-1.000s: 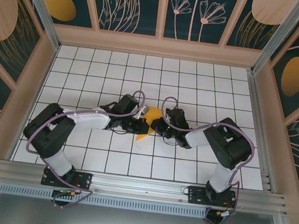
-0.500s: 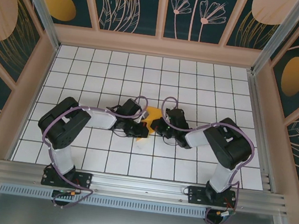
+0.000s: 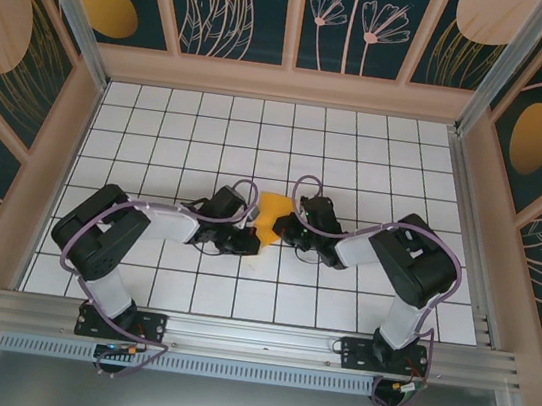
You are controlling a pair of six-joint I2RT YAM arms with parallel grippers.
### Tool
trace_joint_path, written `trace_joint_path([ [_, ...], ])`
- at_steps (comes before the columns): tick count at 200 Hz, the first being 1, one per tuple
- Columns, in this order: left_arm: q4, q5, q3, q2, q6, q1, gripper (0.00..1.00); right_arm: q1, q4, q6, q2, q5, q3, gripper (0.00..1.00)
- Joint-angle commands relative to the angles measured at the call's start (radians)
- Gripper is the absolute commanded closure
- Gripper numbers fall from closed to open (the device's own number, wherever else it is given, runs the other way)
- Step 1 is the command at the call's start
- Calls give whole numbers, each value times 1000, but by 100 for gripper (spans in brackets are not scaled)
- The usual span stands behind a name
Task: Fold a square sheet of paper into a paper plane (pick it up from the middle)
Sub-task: Third fold the triangle at the center of the table.
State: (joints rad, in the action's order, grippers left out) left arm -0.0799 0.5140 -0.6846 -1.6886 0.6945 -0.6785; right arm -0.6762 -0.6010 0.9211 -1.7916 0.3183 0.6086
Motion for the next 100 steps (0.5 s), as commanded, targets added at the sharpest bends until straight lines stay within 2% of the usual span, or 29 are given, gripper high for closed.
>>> trace_joint_path([
  [1,168,-40,83,25,33,7,100,-4,146,-32,-23,-48,-15,100],
  [47,227,-123,115,128,59,8,100,-3,138,-31,-24,-47,-16,100],
  [100,258,-227,26,306,4,8,99,-13,115,-14,-5,-12,-2,100],
])
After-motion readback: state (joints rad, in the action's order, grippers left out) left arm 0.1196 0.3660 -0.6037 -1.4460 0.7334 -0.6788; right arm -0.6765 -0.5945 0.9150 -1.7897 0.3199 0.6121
